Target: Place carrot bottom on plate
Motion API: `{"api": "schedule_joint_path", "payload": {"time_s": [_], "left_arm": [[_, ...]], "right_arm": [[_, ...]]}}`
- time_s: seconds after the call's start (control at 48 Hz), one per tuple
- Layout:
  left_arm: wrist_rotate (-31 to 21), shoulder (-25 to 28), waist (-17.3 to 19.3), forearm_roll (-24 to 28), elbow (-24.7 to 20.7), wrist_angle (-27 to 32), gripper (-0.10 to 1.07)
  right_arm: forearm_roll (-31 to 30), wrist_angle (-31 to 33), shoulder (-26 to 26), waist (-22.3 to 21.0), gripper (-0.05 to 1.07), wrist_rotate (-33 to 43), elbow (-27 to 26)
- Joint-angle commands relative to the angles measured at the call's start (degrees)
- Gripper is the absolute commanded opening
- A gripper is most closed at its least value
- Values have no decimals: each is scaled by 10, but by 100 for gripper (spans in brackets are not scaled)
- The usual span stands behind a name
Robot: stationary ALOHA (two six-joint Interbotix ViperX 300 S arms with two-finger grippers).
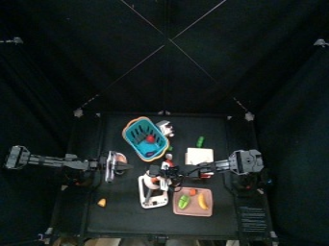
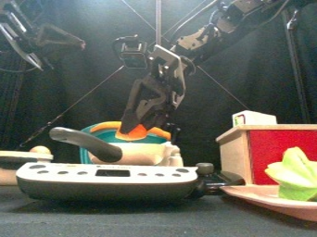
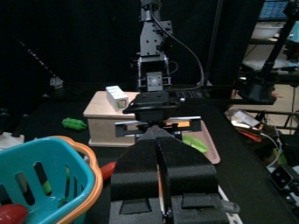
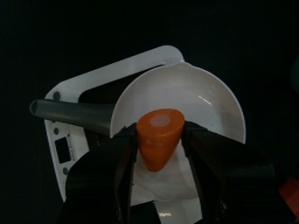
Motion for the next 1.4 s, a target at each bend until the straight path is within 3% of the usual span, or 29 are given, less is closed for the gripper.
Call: {"api": "schedule_joint_path", "payload": {"time_s": [0.0,0.292,0.458,0.75,1.0,1.375], "left_arm": [[0,1,-2,-1,-8,-5,-2],[3,1,1,0,-10,-6,-2],[0,1,1,-1,-7,-5,-2],[0,2,0,-1,-10,-5,-2],[2,2,2,-1,-8,-5,-2],[1,1,2,-1,-7,-5,-2]], "right_arm": [[4,-2,-31,0,62,0,-8],[33,-2,-102,9,62,1,40],[66,-17,-175,25,62,0,116],[118,-42,-290,110,62,2,265],[177,-36,-314,148,62,1,332],[199,-30,-282,149,63,4,370]]}}
